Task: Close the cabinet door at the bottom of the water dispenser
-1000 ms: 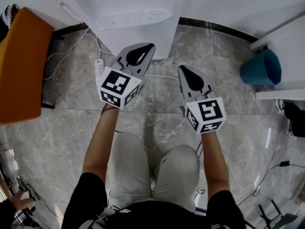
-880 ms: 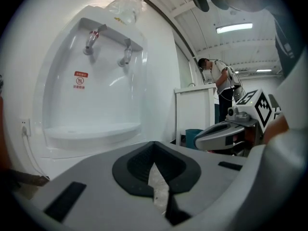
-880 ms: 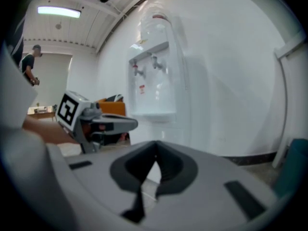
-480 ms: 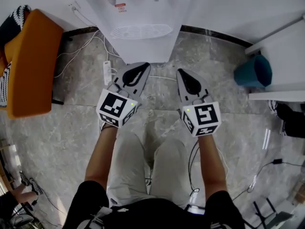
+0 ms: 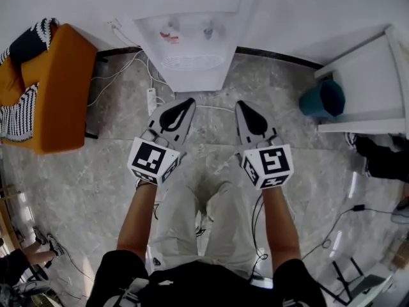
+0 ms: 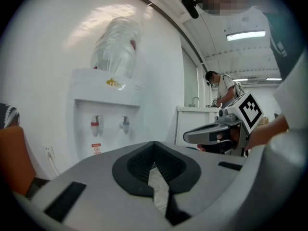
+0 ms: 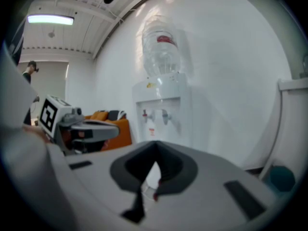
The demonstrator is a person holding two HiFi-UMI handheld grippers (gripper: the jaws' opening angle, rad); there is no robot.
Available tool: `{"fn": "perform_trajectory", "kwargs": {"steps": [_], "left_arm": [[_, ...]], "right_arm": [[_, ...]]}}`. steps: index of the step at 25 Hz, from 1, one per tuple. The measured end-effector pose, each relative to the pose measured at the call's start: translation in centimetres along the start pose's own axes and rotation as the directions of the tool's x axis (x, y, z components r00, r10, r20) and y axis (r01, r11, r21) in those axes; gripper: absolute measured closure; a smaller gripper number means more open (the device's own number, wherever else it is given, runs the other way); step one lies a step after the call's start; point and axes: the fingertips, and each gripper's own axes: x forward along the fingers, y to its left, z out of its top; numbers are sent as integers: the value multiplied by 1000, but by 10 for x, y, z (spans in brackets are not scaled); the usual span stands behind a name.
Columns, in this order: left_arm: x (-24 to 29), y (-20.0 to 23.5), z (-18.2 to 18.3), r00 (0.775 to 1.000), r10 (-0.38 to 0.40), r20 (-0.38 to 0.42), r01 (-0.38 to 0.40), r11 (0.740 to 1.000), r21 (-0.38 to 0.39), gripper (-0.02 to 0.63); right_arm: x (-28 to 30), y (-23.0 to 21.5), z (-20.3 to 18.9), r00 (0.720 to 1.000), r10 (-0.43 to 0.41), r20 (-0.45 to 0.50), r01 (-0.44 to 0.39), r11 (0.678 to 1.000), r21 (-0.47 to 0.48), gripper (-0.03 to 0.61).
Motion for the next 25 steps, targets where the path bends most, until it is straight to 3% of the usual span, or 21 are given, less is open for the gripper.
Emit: {"fn": "perform_trajectory", "kwargs": {"steps": [7,16,25], "left_arm": [[-35,-30,99,1000,-1,24,2,1000,-15,603],[-79,-62,213,1000,-12,5,12,1000,1,603],[-114,-85,316,1000,-15,21,14,1000,11,603]], "right_arm": [[-58,23,86,1000,-4,-15,3,999,-39,545],[-128,31,192,999,-50,3,50,999,10,545],[-170,55,290,999,-30,42,28,999,34,545]]}}
